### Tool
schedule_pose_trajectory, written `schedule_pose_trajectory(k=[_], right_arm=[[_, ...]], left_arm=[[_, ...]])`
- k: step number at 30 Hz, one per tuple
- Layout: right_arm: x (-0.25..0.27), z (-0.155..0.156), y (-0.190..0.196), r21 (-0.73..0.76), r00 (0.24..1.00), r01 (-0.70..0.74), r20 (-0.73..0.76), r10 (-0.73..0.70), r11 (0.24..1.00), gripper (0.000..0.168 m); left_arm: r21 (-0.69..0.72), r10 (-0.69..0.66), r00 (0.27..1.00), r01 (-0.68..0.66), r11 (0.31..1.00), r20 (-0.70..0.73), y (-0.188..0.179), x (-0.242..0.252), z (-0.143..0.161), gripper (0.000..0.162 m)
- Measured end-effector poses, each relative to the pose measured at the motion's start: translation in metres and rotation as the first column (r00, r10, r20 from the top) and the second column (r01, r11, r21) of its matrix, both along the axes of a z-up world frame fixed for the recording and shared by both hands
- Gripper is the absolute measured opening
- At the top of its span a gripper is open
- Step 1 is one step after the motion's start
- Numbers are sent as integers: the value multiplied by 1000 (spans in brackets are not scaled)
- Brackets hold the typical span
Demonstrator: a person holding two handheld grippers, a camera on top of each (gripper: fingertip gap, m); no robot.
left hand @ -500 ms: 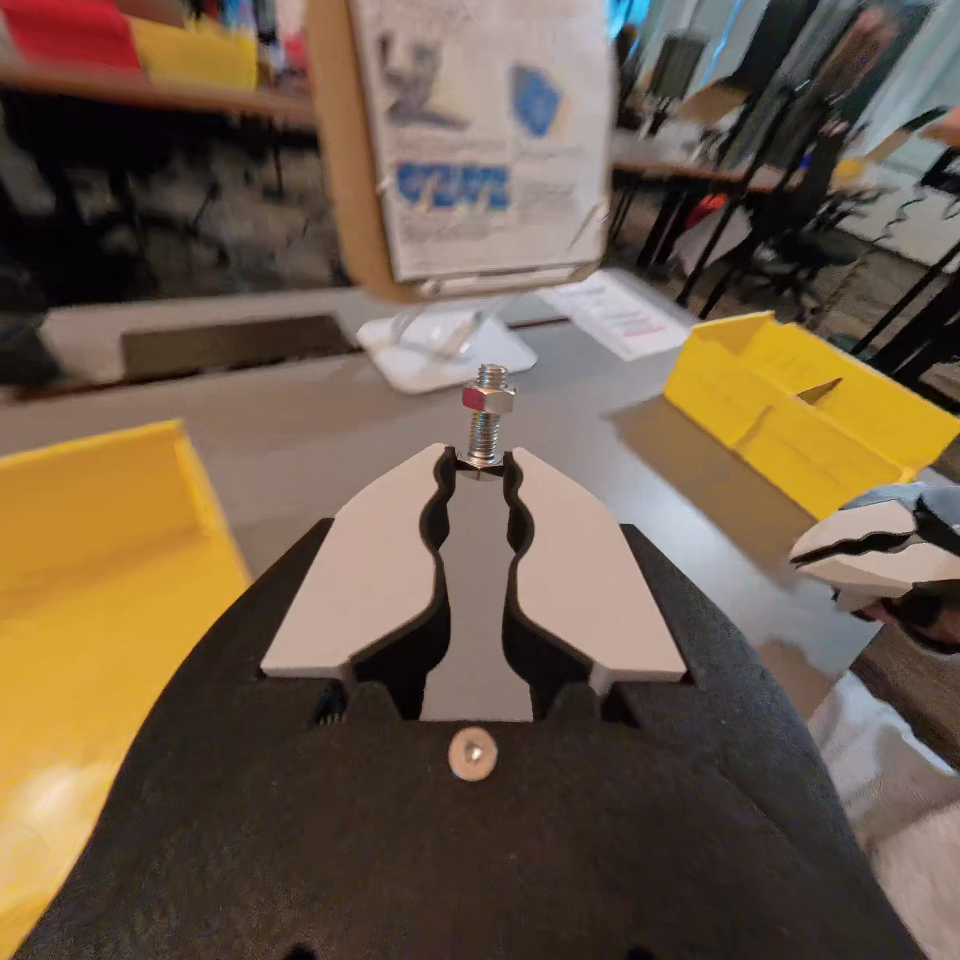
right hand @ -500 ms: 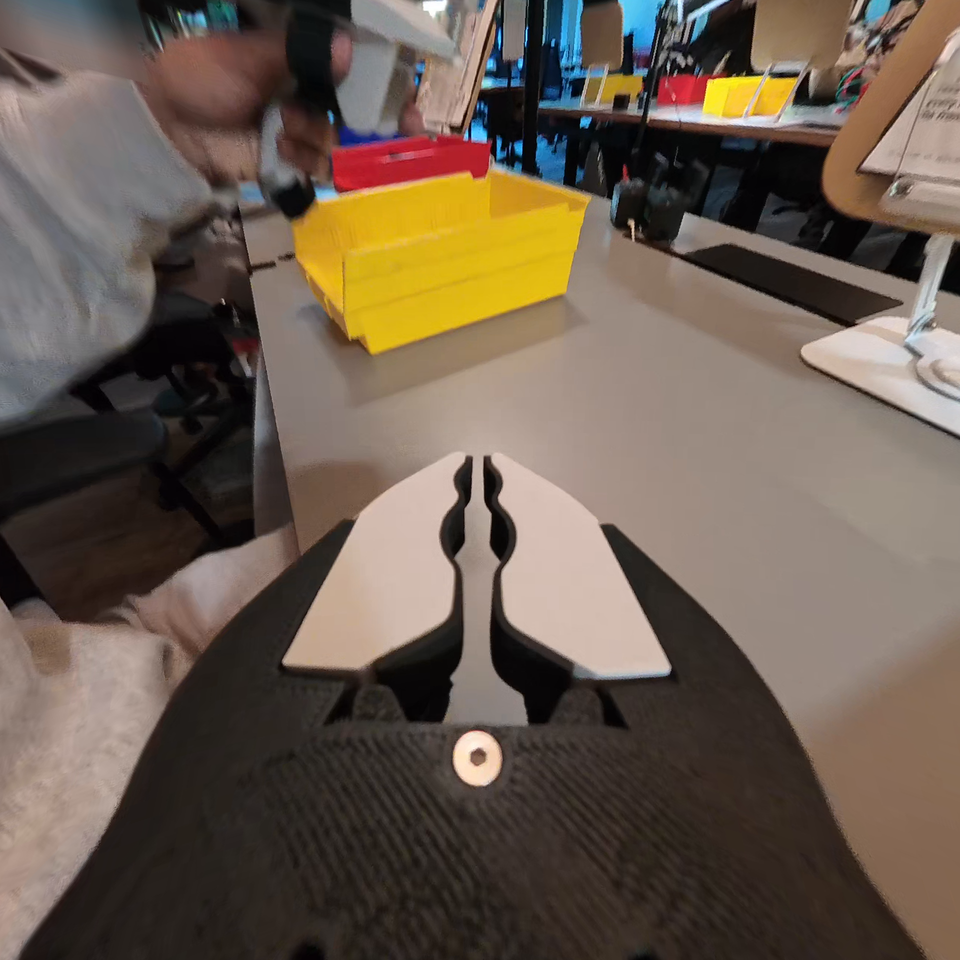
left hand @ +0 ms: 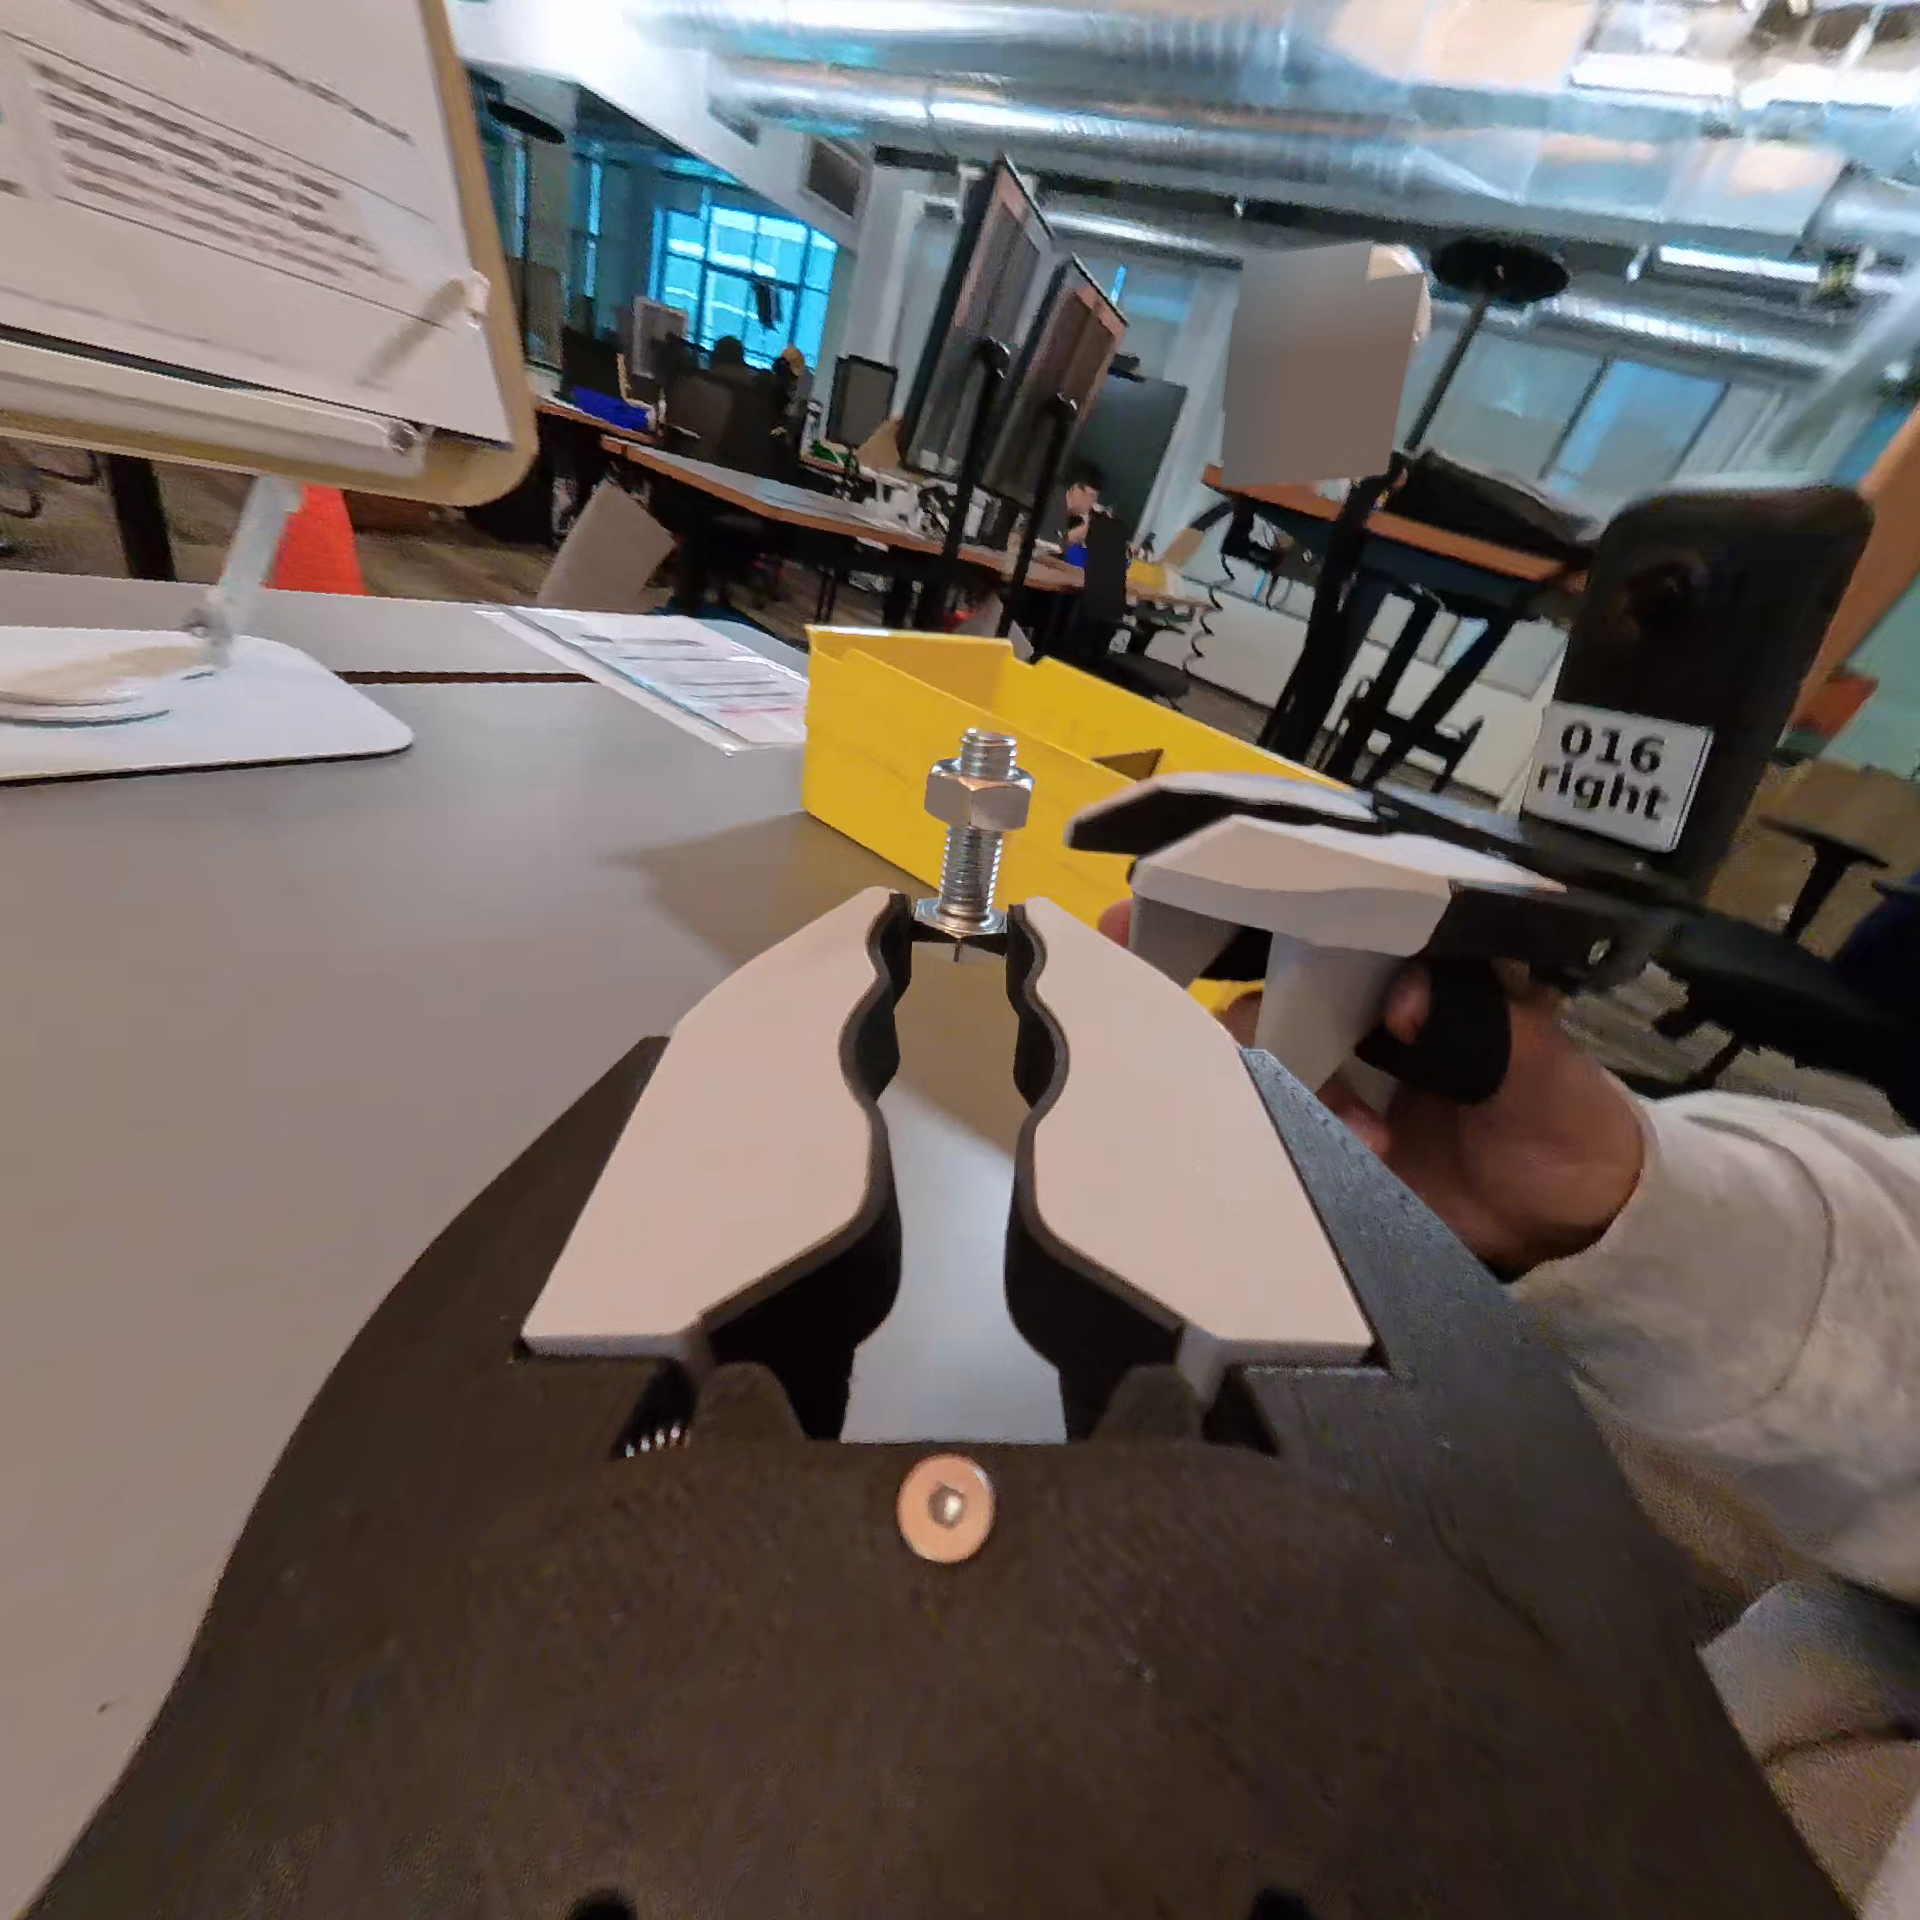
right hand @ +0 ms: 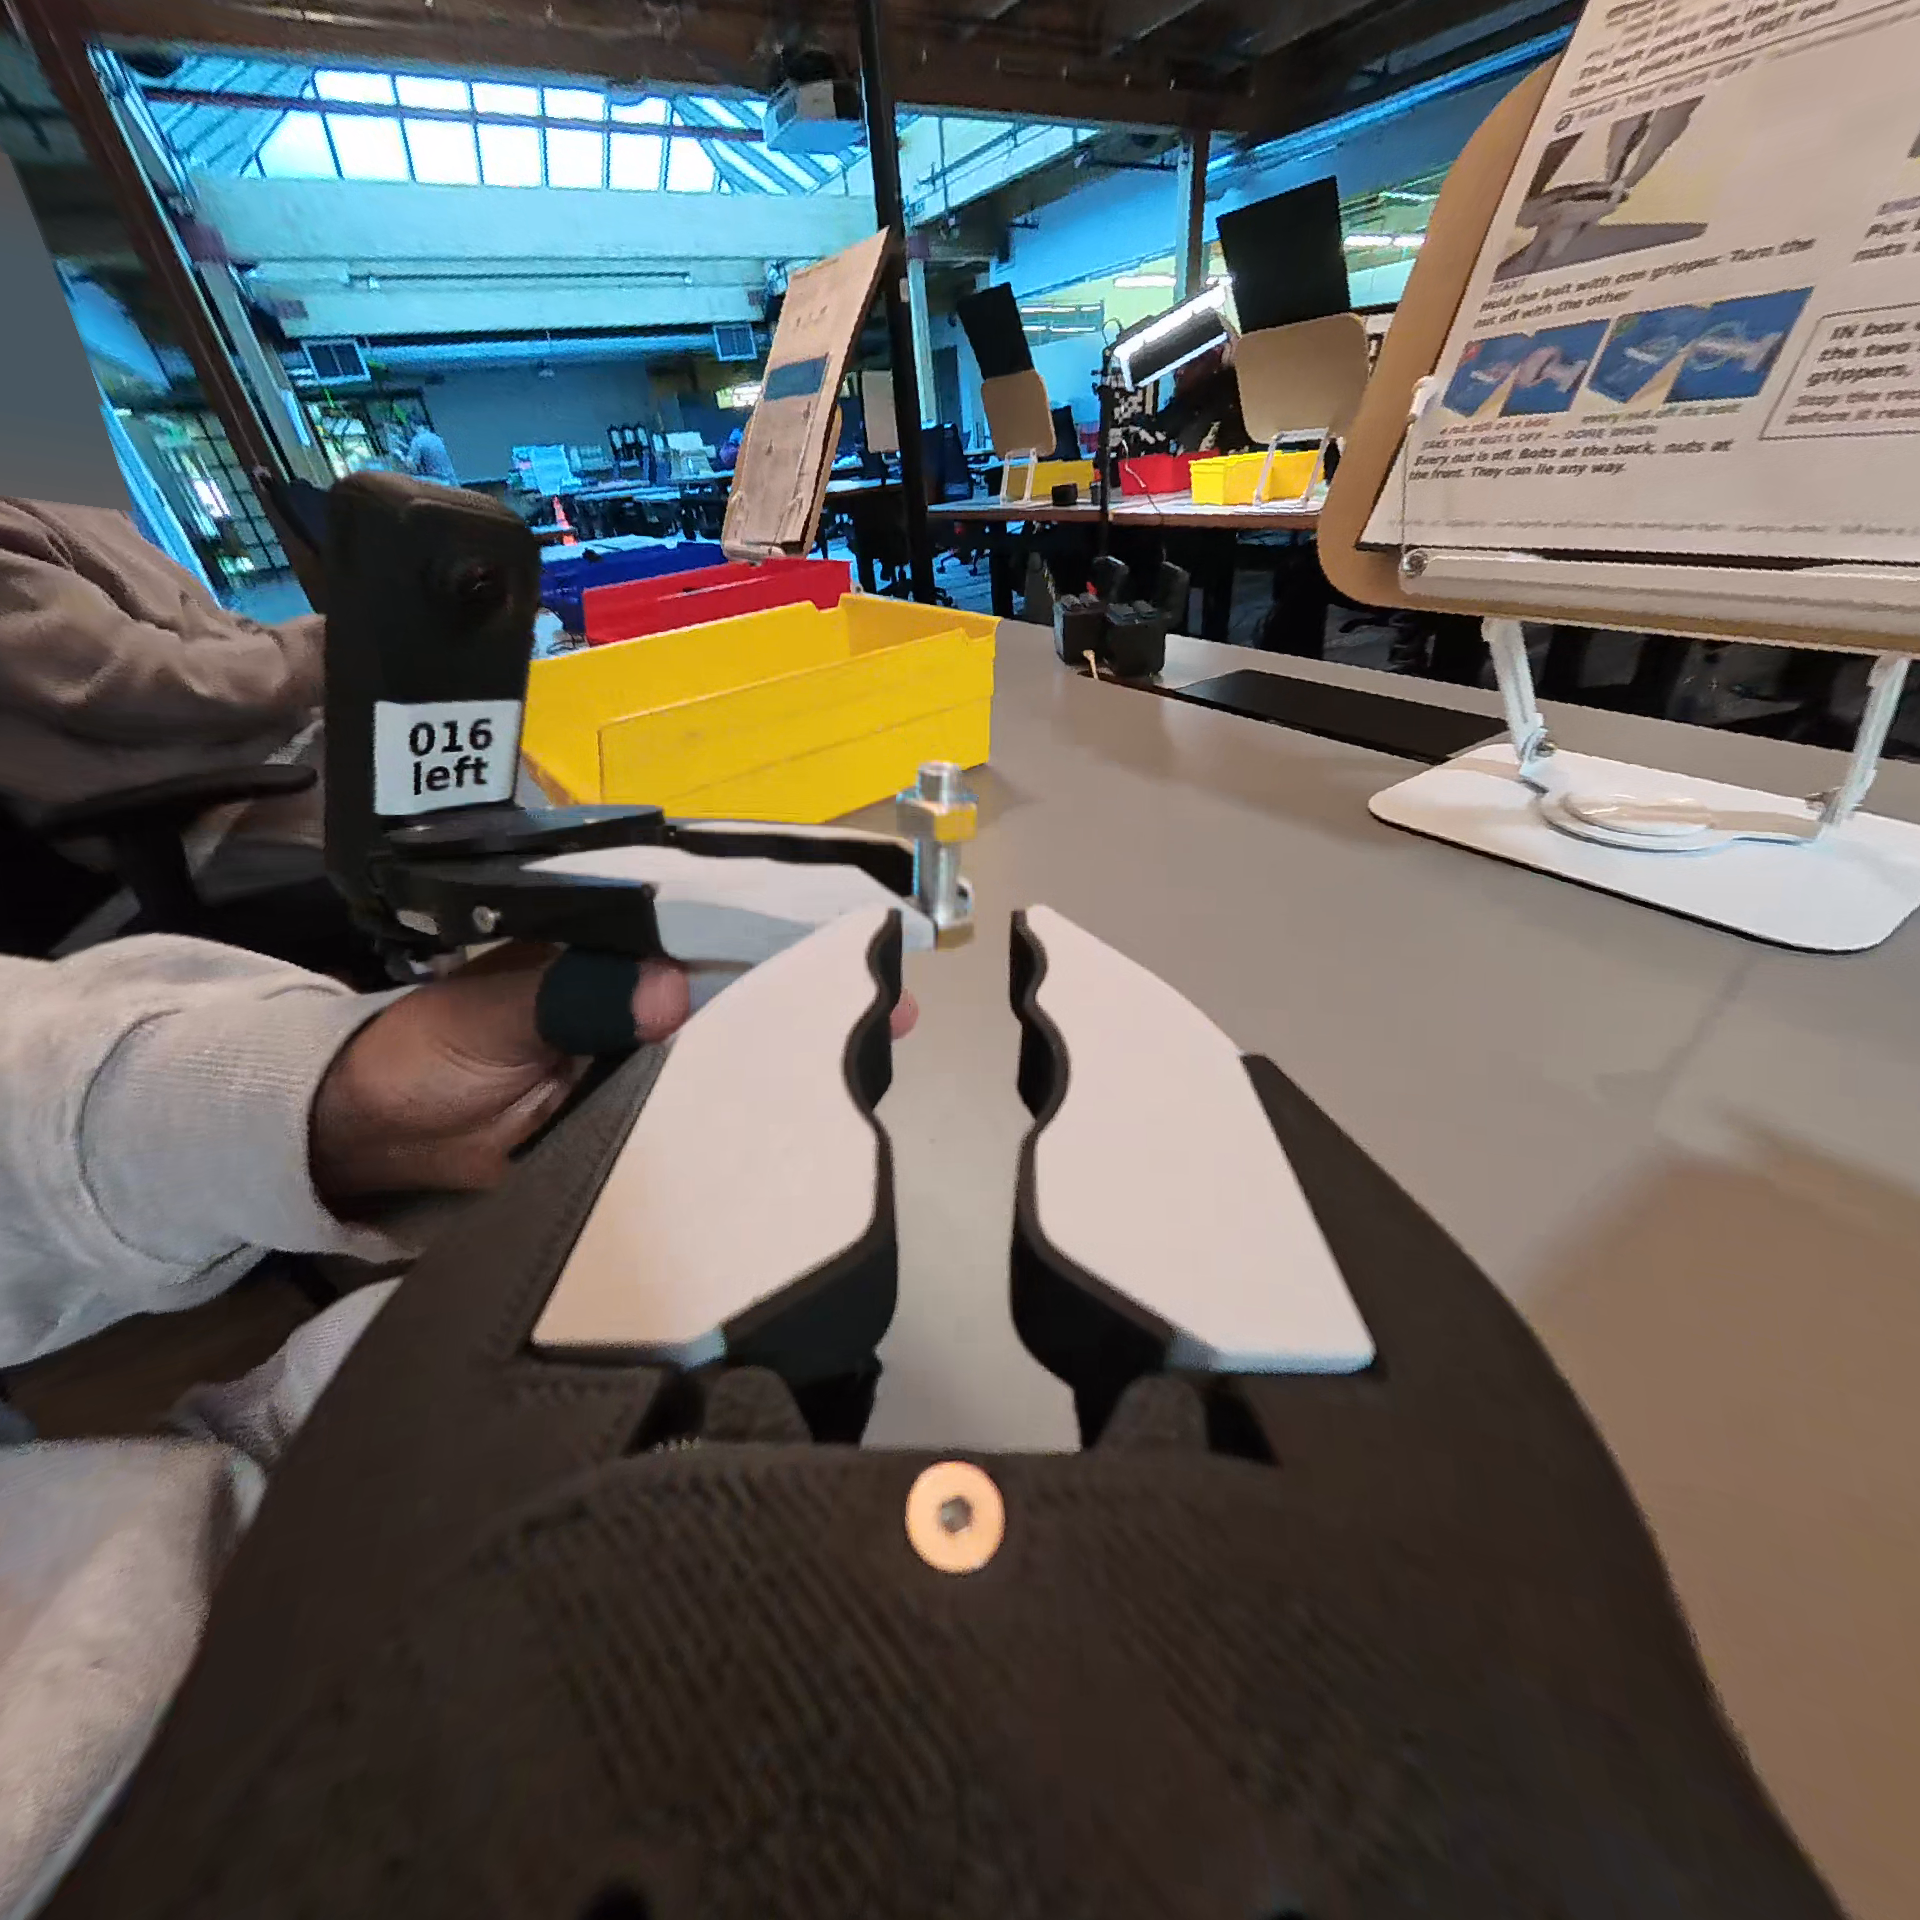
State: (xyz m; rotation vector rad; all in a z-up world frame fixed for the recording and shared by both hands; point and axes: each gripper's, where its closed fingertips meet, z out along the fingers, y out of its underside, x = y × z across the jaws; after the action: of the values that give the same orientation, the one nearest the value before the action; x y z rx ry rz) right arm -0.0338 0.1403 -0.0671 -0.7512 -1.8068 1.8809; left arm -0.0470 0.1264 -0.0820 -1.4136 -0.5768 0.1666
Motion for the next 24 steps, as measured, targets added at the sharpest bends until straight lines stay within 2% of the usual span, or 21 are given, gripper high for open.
schedule_pose_trajectory(k=[3, 9, 14, 24], right_arm=[[2, -4, -1, 17, 1000, 2, -6, -2, 1000, 23], [6, -4, 6, 111, 994, 73, -93, -63, 991, 24], [6, -9, 10, 121, 994, 90, -66, -83, 989, 22], [9, -9, 13, 102, 997, 68, -48, -64, 992, 19]], left_arm=[[-35, -62, 997, 61, 998, -44, 10, 5, -5, 18], [-30, -148, 988, 146, 989, -47, 22, 10, -13, 18], [-53, -204, 974, 199, 979, -95, 34, 24, -12, 18], [-50, -222, 968, 218, 975, -117, 40, 30, -11, 18]])
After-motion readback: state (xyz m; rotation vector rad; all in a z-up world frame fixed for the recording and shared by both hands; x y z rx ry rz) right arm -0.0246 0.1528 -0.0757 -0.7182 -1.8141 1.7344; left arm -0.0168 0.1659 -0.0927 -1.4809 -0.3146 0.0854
